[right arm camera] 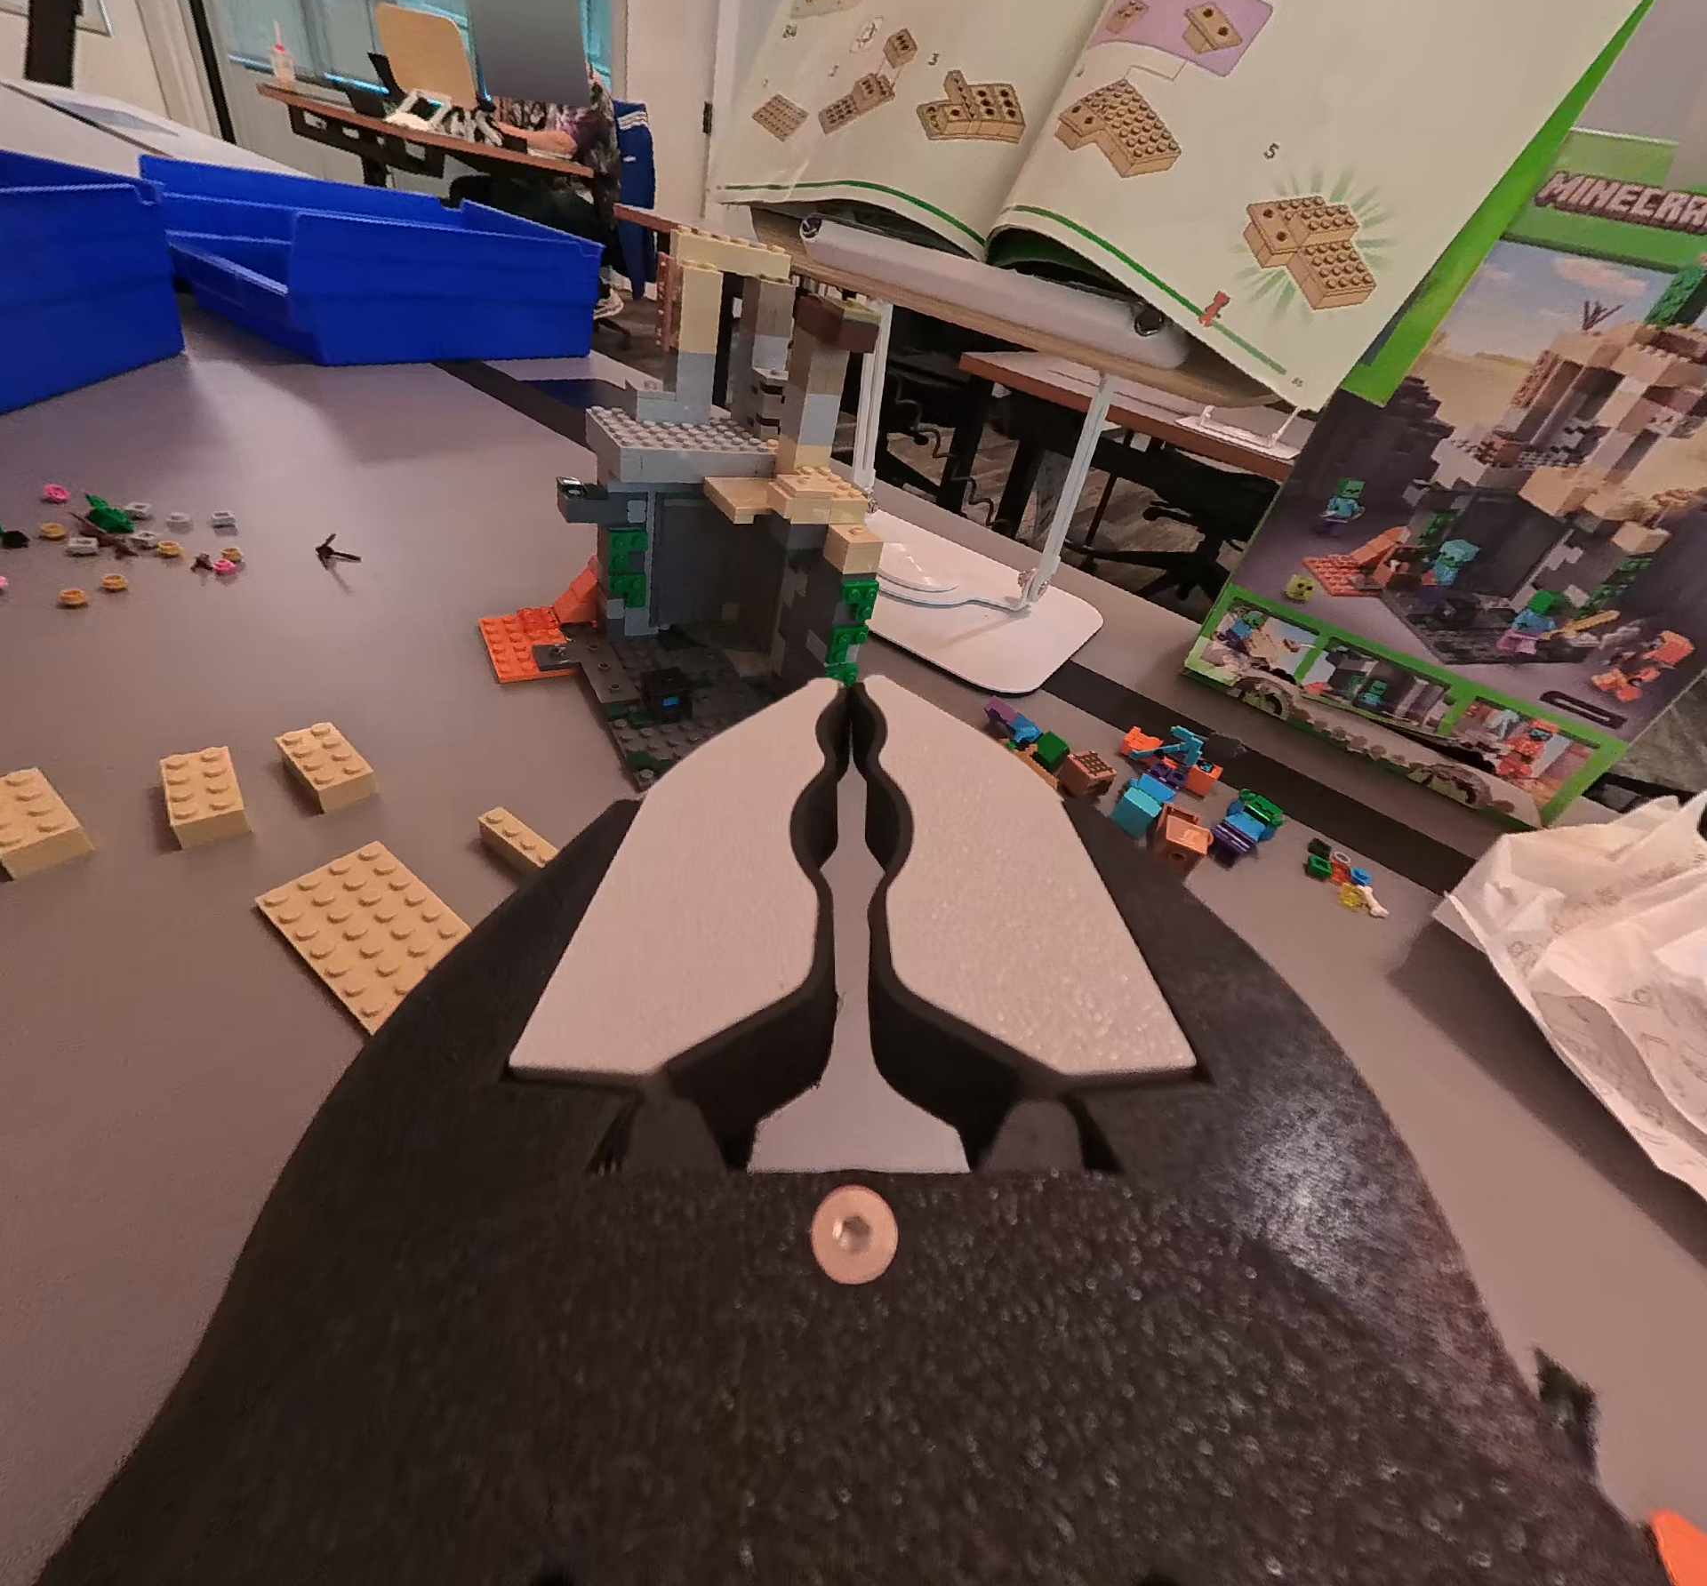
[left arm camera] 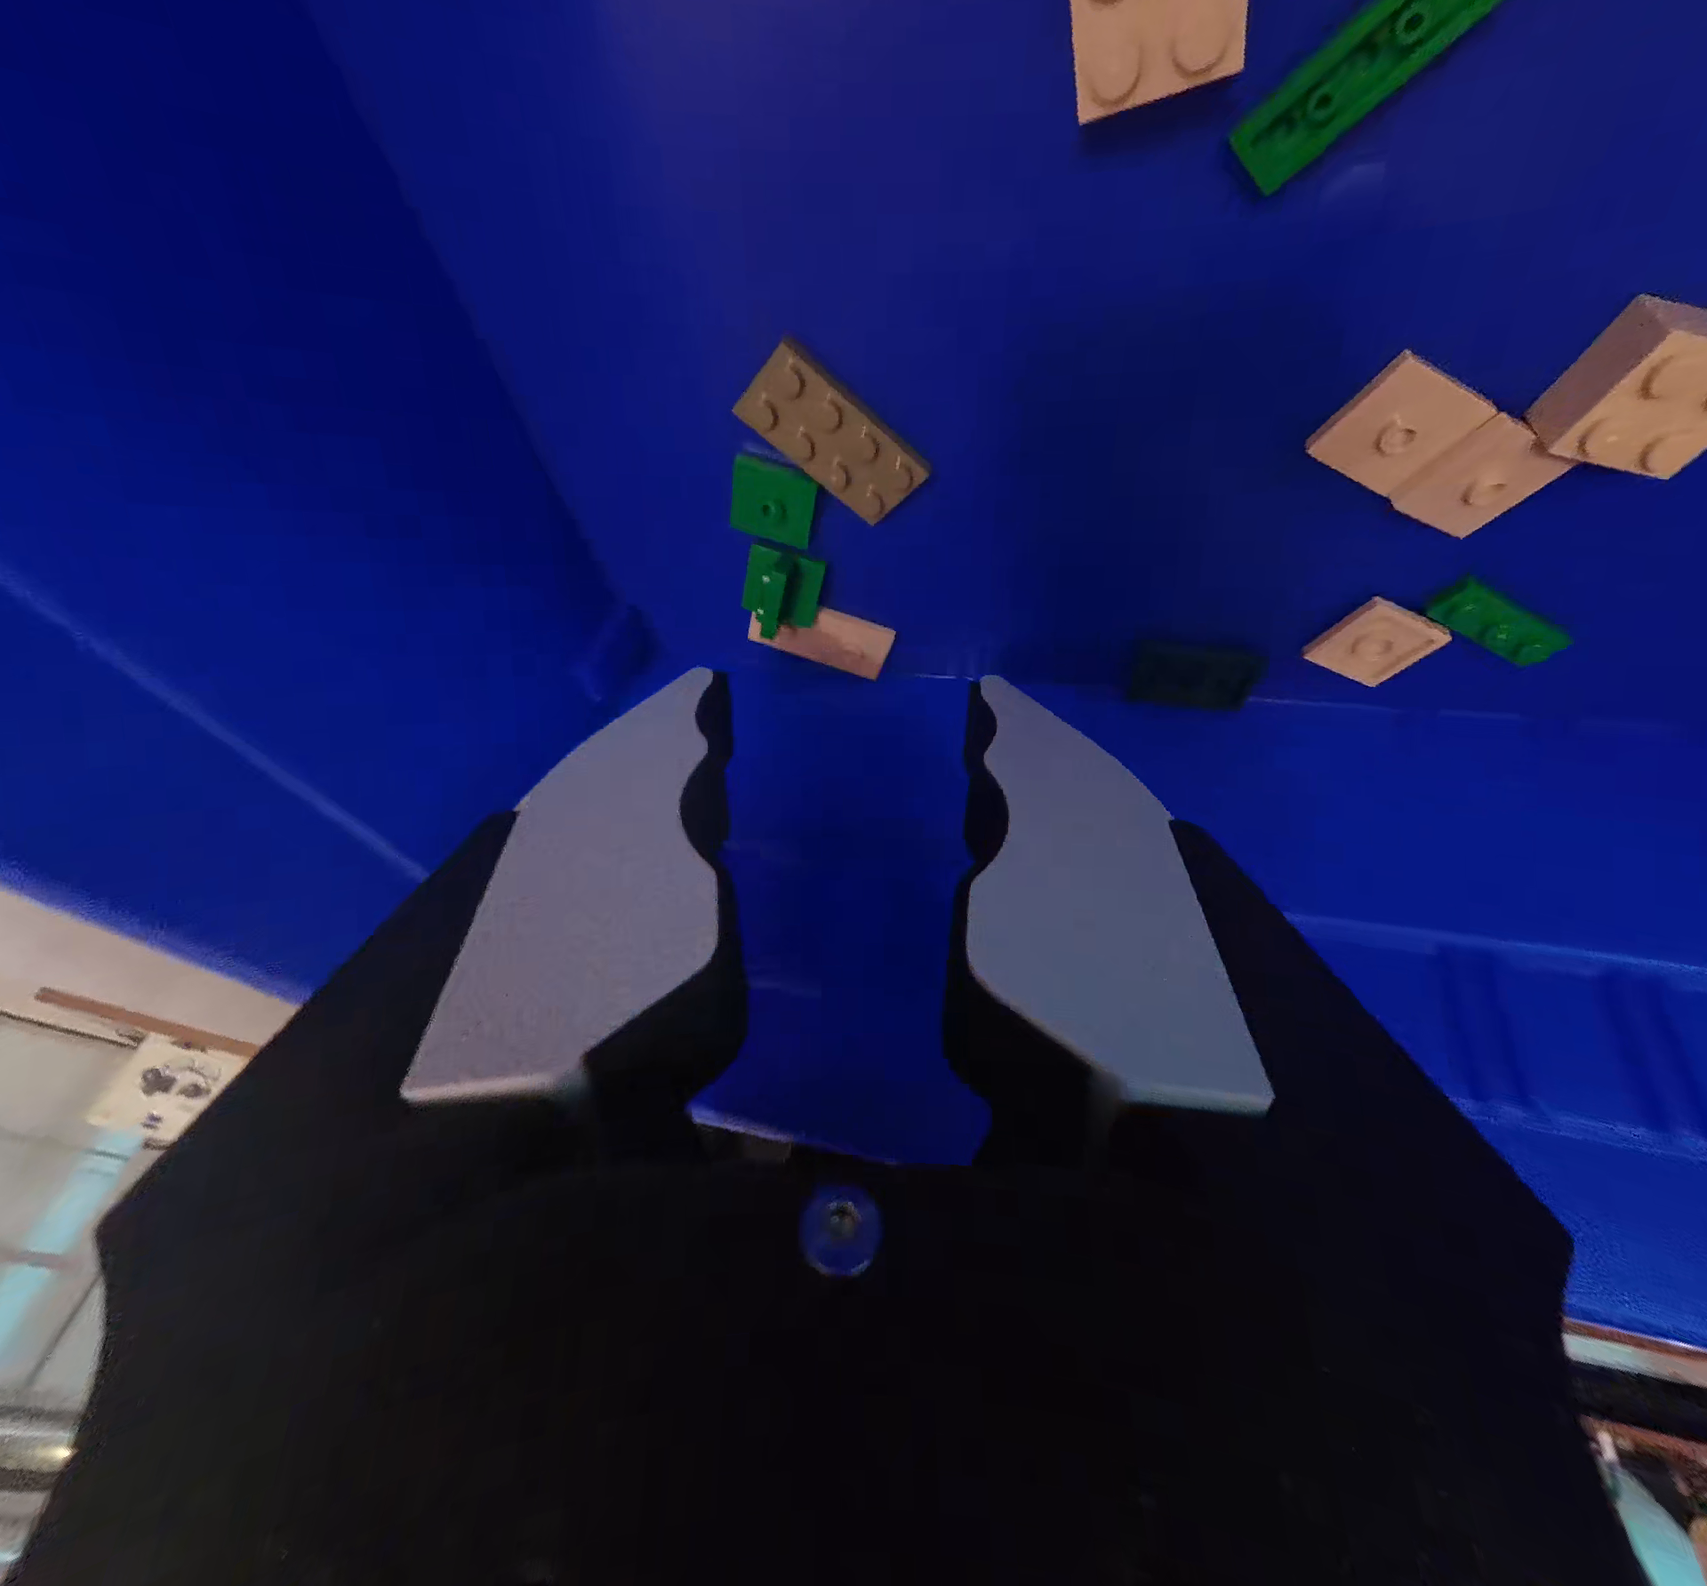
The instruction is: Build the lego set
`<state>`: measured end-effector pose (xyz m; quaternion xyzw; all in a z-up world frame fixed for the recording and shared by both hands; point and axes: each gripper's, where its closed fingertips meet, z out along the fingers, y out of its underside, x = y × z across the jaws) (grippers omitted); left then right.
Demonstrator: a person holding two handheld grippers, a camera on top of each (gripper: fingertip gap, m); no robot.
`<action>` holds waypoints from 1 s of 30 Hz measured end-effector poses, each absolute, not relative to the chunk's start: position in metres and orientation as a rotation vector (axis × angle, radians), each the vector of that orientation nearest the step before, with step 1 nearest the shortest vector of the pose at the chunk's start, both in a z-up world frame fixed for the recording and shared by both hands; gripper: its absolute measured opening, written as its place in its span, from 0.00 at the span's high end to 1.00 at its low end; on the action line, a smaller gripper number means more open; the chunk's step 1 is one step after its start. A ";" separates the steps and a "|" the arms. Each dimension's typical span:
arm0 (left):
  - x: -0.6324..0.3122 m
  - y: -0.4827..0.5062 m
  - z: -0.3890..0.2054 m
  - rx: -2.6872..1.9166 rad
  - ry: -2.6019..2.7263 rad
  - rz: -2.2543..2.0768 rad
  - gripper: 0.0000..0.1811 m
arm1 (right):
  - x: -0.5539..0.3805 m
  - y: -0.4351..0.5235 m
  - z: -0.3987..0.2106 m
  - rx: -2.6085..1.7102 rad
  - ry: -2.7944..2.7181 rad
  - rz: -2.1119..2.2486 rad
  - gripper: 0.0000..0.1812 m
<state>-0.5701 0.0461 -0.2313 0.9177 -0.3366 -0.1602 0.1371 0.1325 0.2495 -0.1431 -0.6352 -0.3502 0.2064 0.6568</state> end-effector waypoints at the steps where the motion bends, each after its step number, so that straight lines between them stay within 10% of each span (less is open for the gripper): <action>1: -0.572 0.047 -0.234 2.643 -0.989 -0.446 0.73 | 0.133 0.250 -0.144 -1.444 -0.790 0.469 1.00; 30: -0.583 0.046 -0.226 2.515 -1.064 -0.439 0.83 | 0.128 0.255 -0.161 -1.506 -0.838 0.501 1.00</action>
